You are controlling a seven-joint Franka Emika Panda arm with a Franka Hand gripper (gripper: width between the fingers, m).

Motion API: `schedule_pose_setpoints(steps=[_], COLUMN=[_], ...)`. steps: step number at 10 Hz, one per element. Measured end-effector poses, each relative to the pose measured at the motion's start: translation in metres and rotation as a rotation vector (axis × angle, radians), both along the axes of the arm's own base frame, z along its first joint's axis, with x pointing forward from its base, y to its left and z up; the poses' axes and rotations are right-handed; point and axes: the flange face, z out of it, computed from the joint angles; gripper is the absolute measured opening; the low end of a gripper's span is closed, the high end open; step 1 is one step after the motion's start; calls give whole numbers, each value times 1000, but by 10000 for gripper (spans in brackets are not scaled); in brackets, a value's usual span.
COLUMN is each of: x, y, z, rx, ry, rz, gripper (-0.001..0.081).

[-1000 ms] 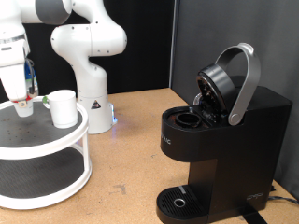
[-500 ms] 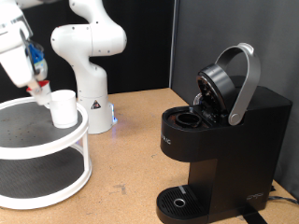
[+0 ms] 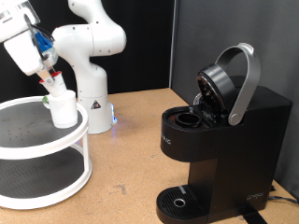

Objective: Make a cup of coffee with the keurig machine

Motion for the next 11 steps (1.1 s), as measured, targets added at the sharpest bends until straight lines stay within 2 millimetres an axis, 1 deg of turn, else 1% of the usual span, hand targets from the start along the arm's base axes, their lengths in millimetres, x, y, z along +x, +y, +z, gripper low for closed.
schedule_pose_setpoints(steps=[1, 2, 4, 7, 8, 9, 10, 11], x=[4, 12, 30, 57, 64, 63, 65, 70], y=[4, 12, 36, 73, 78, 78, 82, 90], z=[3, 7, 15, 22, 19, 19, 20, 25], rx=[42, 86, 143, 103, 88, 91, 140, 210], ry=[-26, -56, -94, -127, -121, -117, -124, -137], rz=[-34, -58, -57, -74, -93, -90, -113, -151], gripper=[428, 428, 428, 428, 428, 428, 428, 428])
